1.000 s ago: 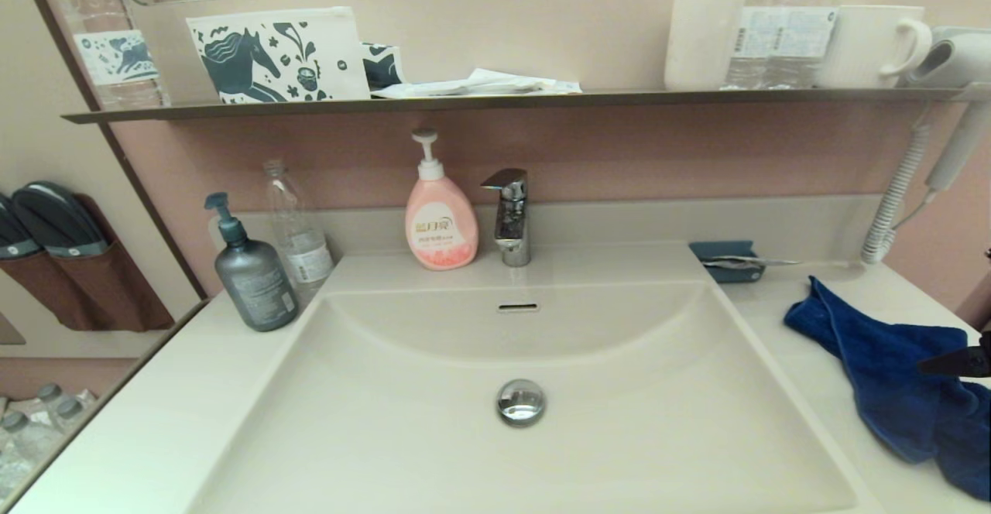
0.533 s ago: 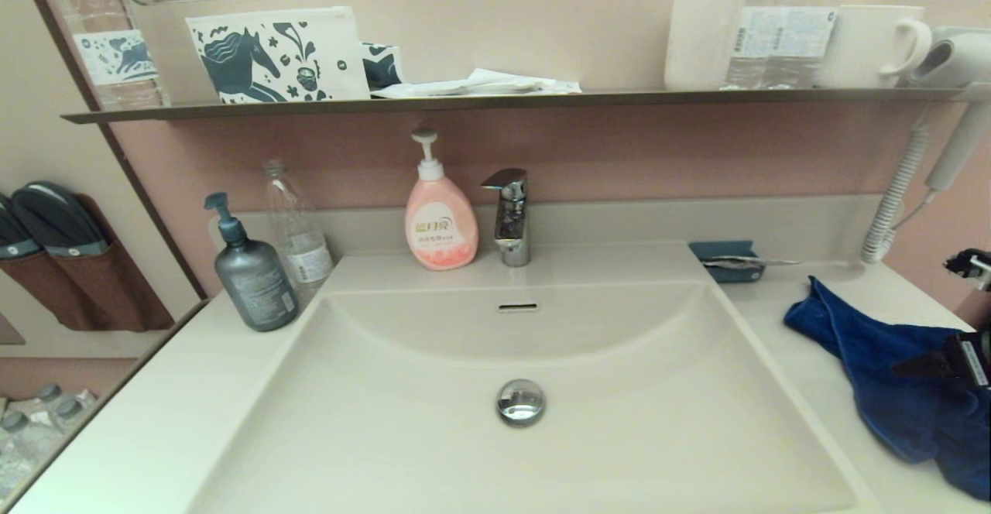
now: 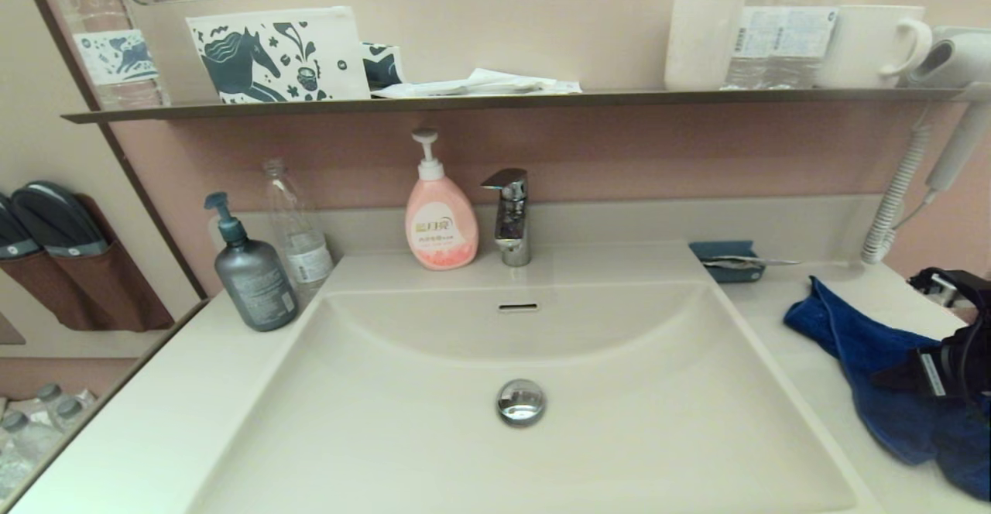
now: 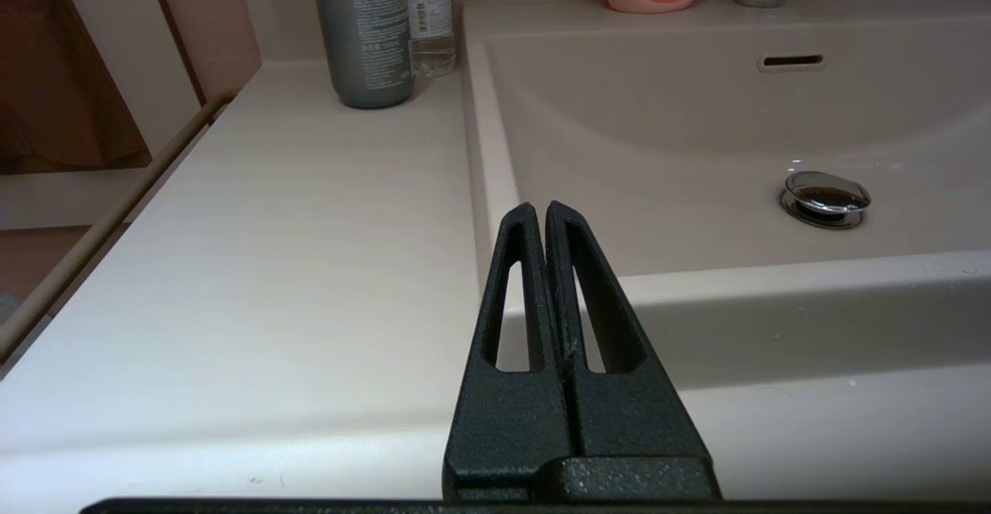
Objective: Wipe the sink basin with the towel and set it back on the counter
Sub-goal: Pick up the cloth
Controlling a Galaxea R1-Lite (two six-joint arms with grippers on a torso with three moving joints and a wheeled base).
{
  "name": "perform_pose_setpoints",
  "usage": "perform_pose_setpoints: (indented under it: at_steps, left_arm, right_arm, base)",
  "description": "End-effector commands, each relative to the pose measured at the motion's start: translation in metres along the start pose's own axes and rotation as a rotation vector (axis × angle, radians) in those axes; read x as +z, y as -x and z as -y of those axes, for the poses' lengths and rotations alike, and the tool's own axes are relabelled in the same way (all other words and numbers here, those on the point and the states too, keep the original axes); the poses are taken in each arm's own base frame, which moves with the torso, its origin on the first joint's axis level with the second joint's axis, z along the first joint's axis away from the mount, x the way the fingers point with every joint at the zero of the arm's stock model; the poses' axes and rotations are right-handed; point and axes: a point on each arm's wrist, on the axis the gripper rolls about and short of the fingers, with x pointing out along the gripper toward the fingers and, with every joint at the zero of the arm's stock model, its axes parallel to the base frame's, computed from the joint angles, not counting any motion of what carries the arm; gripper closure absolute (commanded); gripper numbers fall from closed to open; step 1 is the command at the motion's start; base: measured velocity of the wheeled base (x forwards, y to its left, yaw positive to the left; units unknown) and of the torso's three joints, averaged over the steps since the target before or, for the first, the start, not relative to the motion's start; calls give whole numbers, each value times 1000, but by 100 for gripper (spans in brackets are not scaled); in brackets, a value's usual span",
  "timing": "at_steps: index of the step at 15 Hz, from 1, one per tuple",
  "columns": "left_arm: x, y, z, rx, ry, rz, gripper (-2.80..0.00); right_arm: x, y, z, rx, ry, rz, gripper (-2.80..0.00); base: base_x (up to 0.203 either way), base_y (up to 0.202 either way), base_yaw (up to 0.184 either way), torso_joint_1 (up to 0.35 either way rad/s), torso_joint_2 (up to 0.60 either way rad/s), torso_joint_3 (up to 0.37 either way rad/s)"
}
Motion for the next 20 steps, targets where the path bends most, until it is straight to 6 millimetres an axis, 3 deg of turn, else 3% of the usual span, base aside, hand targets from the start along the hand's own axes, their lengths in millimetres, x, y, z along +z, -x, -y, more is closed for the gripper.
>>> perform_pose_setpoints:
  at_steps: [1, 5, 9, 16, 20]
  left_arm:
    - [0, 0, 0, 0, 0, -1, 0]
    - [0, 0, 0, 0, 0, -1, 0]
    - [0, 0, 0, 0, 0, -1, 0]
    - [0, 0, 0, 0, 0, -1, 0]
    - [0, 0, 0, 0, 0, -1, 0]
  right_arm:
    - [-2, 0, -2, 6, 2, -9, 0]
    - [-3, 17, -5, -3, -26, 31, 0]
    - [5, 57, -11, 41, -187, 49, 0]
    - [19, 178, -39, 114, -272, 276, 0]
    - [29, 241, -64, 208, -258, 390, 0]
  base:
    - [0, 0, 0, 0, 0, 0]
    - [0, 0, 0, 0, 0, 0]
    - [0, 0, 0, 0, 0, 0]
    - [0, 0, 0, 0, 0, 0]
    - [0, 0, 0, 0, 0, 0]
